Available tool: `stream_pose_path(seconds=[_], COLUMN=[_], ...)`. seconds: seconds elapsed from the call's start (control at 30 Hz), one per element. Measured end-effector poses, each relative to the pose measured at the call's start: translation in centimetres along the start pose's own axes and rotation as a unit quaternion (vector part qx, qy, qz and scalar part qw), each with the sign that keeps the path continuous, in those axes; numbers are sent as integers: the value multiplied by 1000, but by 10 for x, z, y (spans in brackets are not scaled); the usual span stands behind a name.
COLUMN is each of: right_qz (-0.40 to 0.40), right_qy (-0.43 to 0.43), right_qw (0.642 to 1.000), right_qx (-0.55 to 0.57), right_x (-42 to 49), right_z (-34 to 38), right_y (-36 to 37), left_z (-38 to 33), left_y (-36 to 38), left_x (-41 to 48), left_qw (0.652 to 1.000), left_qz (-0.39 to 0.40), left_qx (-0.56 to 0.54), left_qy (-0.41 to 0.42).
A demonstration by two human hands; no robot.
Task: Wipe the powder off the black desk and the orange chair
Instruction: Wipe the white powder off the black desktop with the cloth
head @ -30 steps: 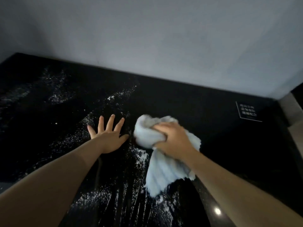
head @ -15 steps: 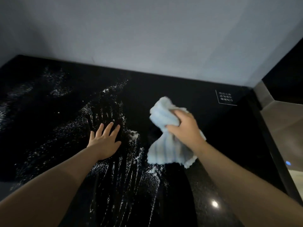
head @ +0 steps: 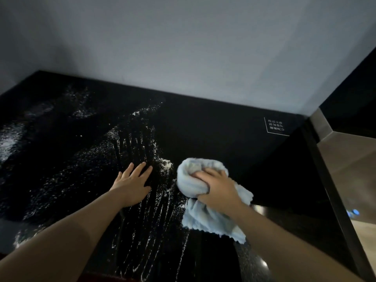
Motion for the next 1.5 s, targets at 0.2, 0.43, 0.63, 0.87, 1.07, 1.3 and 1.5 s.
stream_pose_path(seconds=[0.2,0.43,0.63,0.87,1.07,1.3,1.5], right_qz=[-48,-22,-180,-73,75,123,64], right_qy=[239,-1,61,107,87,19,132], right_qw=[969,999,978,991,985,992,988], right_qx=[-47,-35,88,36,-133,16,-49], right_x=[10,-23,24,92,96,21,32], right_z=[-76,30,7,31,72,90,52], right_y=[-35,24,-63,-44,15,26,14], left_z=[1,2,2,36,45,46,45], left_y=[10,10,3,-13,1,13,20], left_x=[-17,-24,-26,-18,-25,-41,-53], left_qw=[1000,999,998,996,996,996,995], left_qz=[-16,-33,-37,-50,-59,-52,-43], left_qx=[1,-8,-11,-70,-61,-49,-26], left_qy=[23,34,43,-28,2,52,91])
Point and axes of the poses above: each hand's wrist, its own x-axis towards the middle knuckle, its own y-axis out of the palm, z = x × y, the point moved 8 cm from there along x, towards the middle knuckle, and after that the axes turned 3 degrees about -x, right-handed, at the moved point
